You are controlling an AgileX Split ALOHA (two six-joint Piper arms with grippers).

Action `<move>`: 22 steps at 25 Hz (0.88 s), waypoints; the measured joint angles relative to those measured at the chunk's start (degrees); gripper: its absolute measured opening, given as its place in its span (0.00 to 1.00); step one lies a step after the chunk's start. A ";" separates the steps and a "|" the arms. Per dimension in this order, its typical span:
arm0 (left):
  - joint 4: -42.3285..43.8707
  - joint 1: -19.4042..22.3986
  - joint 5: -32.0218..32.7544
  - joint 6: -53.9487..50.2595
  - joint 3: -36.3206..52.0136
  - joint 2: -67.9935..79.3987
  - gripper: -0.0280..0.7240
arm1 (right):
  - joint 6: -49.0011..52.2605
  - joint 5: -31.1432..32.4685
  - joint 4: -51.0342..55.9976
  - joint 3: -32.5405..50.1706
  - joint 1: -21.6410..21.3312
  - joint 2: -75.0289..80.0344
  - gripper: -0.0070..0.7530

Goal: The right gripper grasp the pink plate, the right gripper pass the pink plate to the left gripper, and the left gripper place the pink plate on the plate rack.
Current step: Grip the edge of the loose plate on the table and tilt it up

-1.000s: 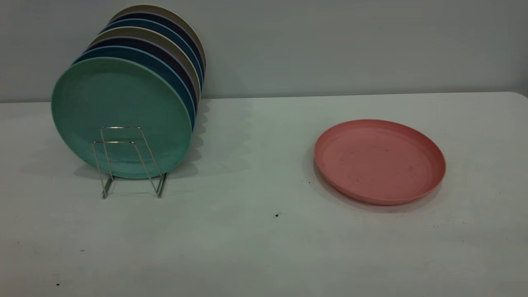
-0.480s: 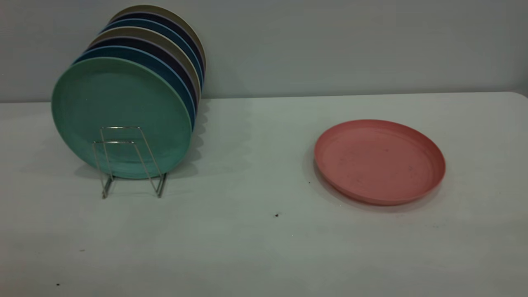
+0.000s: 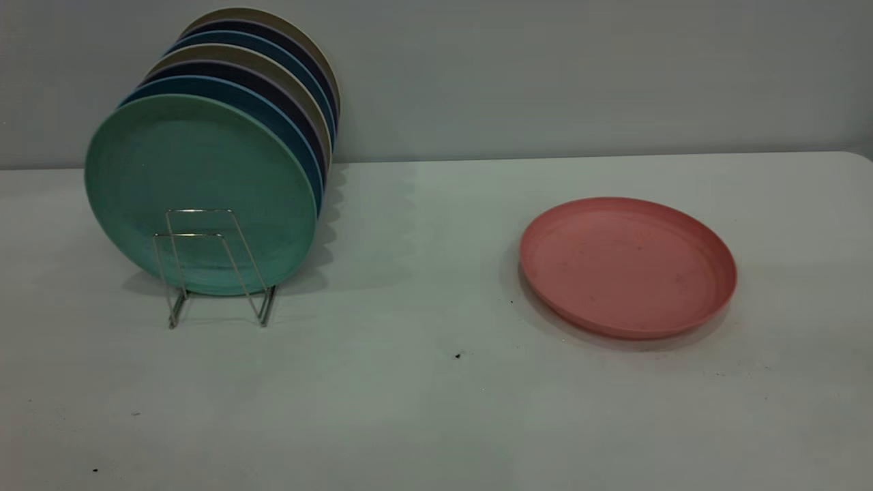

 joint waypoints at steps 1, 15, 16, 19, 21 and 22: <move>-1.21 0.00 -1.19 0.96 -0.93 3.40 0.79 | -0.68 -1.48 1.06 -0.23 0.00 2.73 0.70; -38.32 -0.30 -7.56 32.48 -12.88 37.99 0.80 | -11.79 -19.45 18.83 -9.14 0.00 43.58 0.70; -41.45 -0.71 -7.56 35.13 -13.50 39.46 0.80 | -12.40 -19.86 20.22 -10.88 0.00 45.93 0.70; -47.61 -2.98 -7.10 41.05 -15.49 44.25 0.80 | -15.61 -20.48 22.94 -15.96 0.00 54.23 0.70; -49.56 -5.23 -5.51 42.57 -17.71 47.51 0.80 | -16.90 -20.02 23.75 -19.78 -0.74 60.49 0.70; -50.13 -6.28 -4.12 42.69 -18.85 49.06 0.80 | -17.21 -19.37 23.91 -21.59 -1.29 63.76 0.70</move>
